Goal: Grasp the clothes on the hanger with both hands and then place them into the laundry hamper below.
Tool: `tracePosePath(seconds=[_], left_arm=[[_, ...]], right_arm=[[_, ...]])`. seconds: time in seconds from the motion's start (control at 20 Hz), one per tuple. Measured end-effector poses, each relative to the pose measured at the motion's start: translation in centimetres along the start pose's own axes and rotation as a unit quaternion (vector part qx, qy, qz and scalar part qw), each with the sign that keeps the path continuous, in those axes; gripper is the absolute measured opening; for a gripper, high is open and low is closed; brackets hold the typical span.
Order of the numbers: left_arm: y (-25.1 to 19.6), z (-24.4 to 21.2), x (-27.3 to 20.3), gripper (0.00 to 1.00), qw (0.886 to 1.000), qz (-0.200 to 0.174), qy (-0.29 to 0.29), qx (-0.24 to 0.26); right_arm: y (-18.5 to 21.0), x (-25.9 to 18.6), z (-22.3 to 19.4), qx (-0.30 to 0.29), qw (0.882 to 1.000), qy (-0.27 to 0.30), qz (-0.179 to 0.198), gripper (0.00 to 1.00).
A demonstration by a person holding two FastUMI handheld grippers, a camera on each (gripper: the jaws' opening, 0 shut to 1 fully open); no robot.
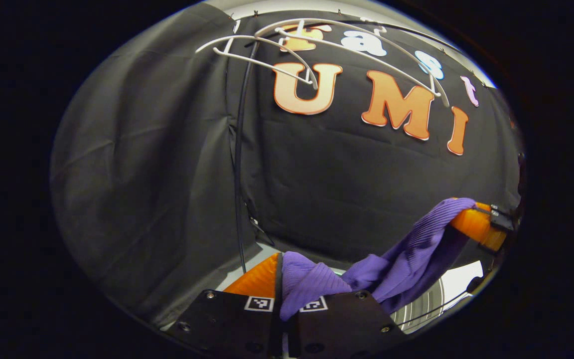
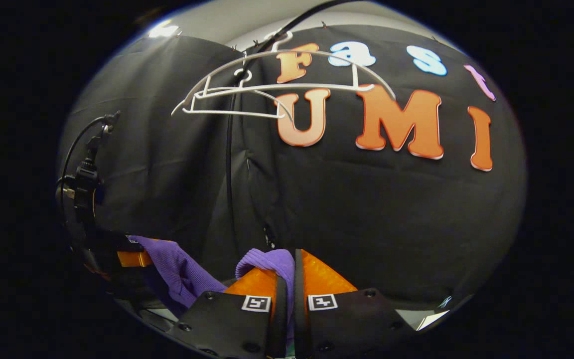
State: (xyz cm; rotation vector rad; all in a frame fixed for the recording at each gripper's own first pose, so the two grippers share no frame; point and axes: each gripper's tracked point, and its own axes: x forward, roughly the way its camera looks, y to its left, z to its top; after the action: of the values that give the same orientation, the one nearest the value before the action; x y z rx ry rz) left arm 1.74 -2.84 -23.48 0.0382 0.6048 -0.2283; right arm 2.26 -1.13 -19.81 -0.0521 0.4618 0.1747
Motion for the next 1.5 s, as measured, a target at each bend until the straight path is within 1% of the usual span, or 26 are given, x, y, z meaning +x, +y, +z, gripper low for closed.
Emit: tracePosePath(seconds=[0.1,0.15,0.25,0.3,0.35,0.4,0.55,0.7,0.85,0.95,1.0,1.05,1.1,1.15,1.2,1.25,1.3,1.4,1.5], left_arm=[[-1.1,-2.7,0.5,0.06,0.999,-0.013,0.042,-0.003],[-1.7,-4.1,0.7,0.06,0.998,-0.017,0.067,-0.005],[-2.3,-6.7,0.7,0.05,0.994,-0.02,0.112,-0.006],[-2.6,-7.7,0.9,0.05,0.992,-0.025,0.126,-0.008],[-3.0,-8.5,0.9,0.06,0.989,-0.03,0.144,-0.013],[-3.5,-9.3,1.0,0.06,0.986,-0.033,0.161,-0.02],[-4.4,-11.3,1.9,0.05,0.976,-0.035,0.208,-0.052],[-4.4,-12.9,2.2,0.07,0.97,-0.026,0.234,-0.055],[-4.6,-13.3,2.2,0.12,0.965,-0.026,0.255,-0.063],[-4.5,-13.6,1.9,0.12,0.96,-0.023,0.273,-0.063],[-4.4,-13.6,1.7,0.13,0.958,-0.023,0.281,-0.06],[-4.2,-13.7,1.5,0.18,0.954,-0.026,0.292,-0.057],[-4.1,-14.0,1.3,0.2,0.949,-0.027,0.309,-0.051],[-4.4,-14.4,1.3,0.14,0.947,-0.022,0.318,-0.048],[-4.6,-14.4,1.4,0.14,0.944,-0.024,0.326,-0.05],[-4.8,-14.6,1.5,0.17,0.941,-0.025,0.333,-0.054],[-4.8,-14.3,1.6,0.17,0.941,-0.018,0.333,-0.055],[-3.6,-14.4,2.0,0.48,0.943,0.007,0.328,-0.052],[-3.2,-14.5,1.8,0.8,0.941,0.029,0.33,-0.06]], right_arm=[[0.9,1.1,-3.6,0.015,0.998,0.057,0.014,0.14],[1.2,1.6,-5.5,0.018,0.996,0.087,0.021,0.14],[2.0,2.0,-8.3,0.025,0.991,0.131,0.031,0.14],[2.2,1.8,-9.3,0.024,0.987,0.155,0.036,0.1],[2.3,1.9,-10.3,0.029,0.984,0.172,0.038,0.1],[2.7,1.9,-11.1,0.035,0.98,0.189,0.041,0.14],[3.0,1.4,-12.9,0.05,0.972,0.226,0.037,0.14],[2.8,1.2,-15.4,0.055,0.963,0.261,0.029,0.14],[2.9,0.8,-16.6,0.06,0.956,0.287,0.028,0.14],[2.8,0.5,-18.2,0.06,0.949,0.307,0.021,0.14],[2.6,0.3,-19.0,0.055,0.946,0.318,0.017,0.07],[2.4,0.0,-19.7,0.052,0.943,0.328,0.012,0.17],[2.7,-0.3,-20.1,0.056,0.941,0.334,0.017,0.17],[3.1,-0.4,-20.4,0.061,0.939,0.337,0.023,0.07],[3.5,-0.6,-20.7,0.062,0.938,0.34,0.031,0.21],[3.8,-0.6,-20.6,0.06,0.936,0.343,0.042,0.21],[3.9,-0.7,-20.9,0.053,0.935,0.347,0.042,0.36],[4.3,-0.9,-21.2,0.045,0.933,0.354,0.043,0.68],[4.9,-1.0,-21.8,0.052,0.931,0.358,0.049,0.99]])
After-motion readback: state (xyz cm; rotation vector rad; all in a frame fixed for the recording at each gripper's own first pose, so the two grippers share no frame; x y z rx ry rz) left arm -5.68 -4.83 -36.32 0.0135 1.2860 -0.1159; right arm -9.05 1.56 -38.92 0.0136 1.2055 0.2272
